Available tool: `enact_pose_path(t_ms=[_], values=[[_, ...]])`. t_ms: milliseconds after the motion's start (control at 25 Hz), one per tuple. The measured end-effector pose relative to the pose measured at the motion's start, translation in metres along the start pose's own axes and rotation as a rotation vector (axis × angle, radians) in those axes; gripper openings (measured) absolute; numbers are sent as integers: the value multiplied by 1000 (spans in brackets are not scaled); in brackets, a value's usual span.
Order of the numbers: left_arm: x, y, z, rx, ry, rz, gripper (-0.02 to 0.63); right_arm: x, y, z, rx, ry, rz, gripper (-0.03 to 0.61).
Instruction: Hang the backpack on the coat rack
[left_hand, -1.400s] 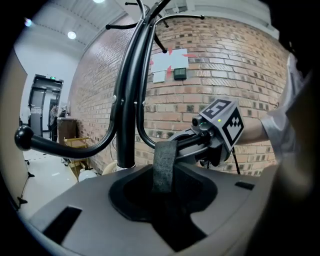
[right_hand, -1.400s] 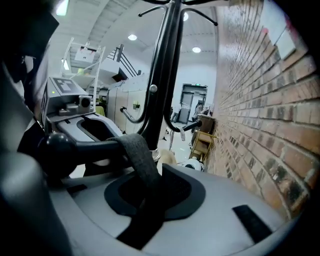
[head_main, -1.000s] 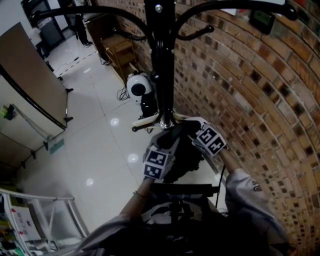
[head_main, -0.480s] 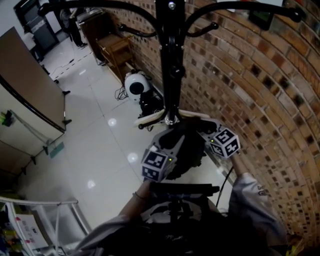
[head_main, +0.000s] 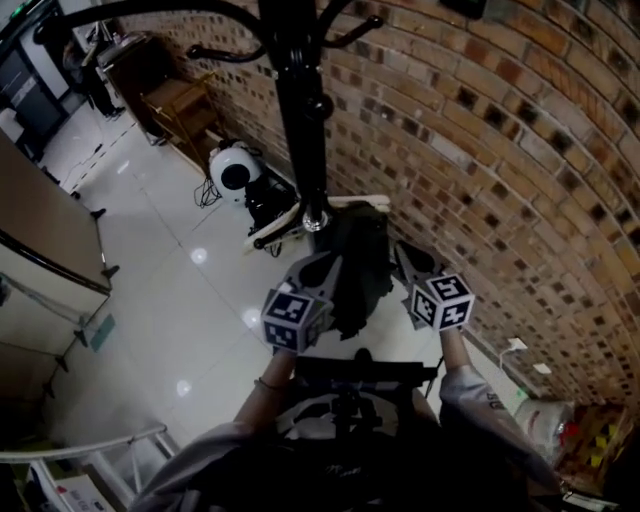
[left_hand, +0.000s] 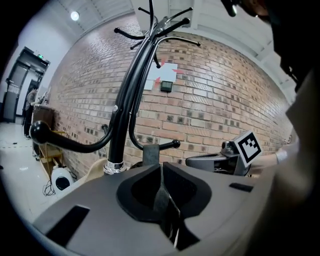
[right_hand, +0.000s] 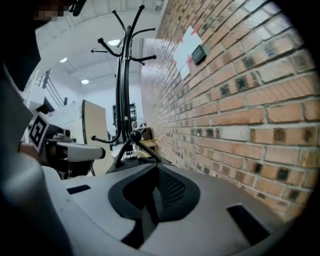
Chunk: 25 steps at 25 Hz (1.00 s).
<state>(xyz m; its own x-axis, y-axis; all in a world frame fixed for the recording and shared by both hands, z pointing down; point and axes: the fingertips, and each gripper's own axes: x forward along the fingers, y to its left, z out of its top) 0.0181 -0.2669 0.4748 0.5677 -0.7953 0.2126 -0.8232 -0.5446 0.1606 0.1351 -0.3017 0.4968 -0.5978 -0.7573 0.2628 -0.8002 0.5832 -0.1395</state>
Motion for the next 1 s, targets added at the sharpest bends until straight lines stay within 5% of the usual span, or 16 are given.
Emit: enact_pose_path(t_ms=[320, 600, 1000], values=[[-12, -13, -25, 5, 58, -125, 21, -27, 56, 3, 157, -123, -112, 9], [-34, -18, -47, 4, 101, -213, 21, -26, 99, -28, 227, -101, -187, 9], [-48, -17, -68, -40, 109, -220, 21, -24, 122, -53, 262, -48, -169, 9]])
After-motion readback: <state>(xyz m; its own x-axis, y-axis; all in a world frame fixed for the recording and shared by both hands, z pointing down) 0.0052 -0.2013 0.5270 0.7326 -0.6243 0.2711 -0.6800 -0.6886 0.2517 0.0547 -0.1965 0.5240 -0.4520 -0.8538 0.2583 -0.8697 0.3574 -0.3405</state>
